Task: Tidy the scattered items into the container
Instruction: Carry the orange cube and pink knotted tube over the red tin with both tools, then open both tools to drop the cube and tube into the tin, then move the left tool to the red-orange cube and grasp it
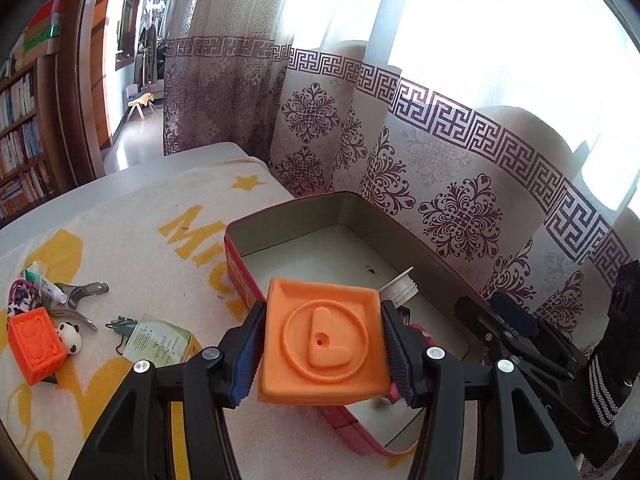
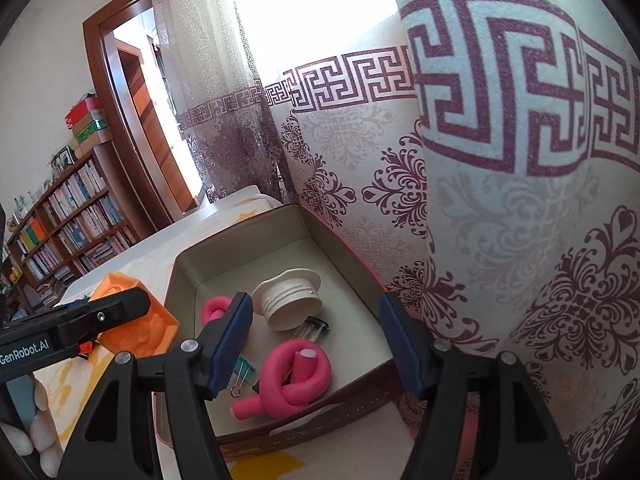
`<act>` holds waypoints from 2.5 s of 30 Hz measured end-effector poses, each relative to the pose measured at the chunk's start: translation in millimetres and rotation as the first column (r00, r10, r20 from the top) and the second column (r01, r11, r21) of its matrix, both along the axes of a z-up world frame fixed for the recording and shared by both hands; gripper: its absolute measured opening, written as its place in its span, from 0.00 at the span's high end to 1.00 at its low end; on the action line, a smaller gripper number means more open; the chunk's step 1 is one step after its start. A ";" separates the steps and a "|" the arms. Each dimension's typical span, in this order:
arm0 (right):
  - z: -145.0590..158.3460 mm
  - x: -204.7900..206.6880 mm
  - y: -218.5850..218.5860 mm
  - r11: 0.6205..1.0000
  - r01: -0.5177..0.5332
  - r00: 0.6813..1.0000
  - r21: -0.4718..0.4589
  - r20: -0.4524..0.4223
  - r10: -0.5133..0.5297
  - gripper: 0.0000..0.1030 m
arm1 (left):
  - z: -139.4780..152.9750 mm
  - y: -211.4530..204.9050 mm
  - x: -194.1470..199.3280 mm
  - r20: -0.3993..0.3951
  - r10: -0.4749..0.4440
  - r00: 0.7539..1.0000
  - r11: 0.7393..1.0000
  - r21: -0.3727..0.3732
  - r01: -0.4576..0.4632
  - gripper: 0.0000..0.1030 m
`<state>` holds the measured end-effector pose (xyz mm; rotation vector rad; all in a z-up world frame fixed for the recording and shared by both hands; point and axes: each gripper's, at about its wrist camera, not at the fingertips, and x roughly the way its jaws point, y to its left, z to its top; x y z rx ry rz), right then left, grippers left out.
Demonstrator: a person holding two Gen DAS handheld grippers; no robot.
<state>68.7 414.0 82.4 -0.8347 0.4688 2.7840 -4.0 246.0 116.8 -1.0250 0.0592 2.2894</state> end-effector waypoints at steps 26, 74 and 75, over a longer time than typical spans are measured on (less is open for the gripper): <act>-7.4 -6.7 -16.9 0.999 -0.048 0.999 -0.004 0.025 0.048 0.25 | -20.1 -61.1 -24.7 0.062 0.168 0.984 0.985 0.018 -0.169 0.10; -13.0 -77.4 -204.1 0.944 -0.323 0.946 0.065 0.012 0.323 0.21 | -74.1 -292.2 -22.3 0.161 0.591 0.791 0.797 0.035 -0.603 0.10; -16.4 -75.5 -205.7 0.945 -0.316 0.949 0.078 0.013 0.316 0.21 | -74.2 -292.9 -22.0 0.161 0.594 0.788 0.794 0.036 -0.606 0.10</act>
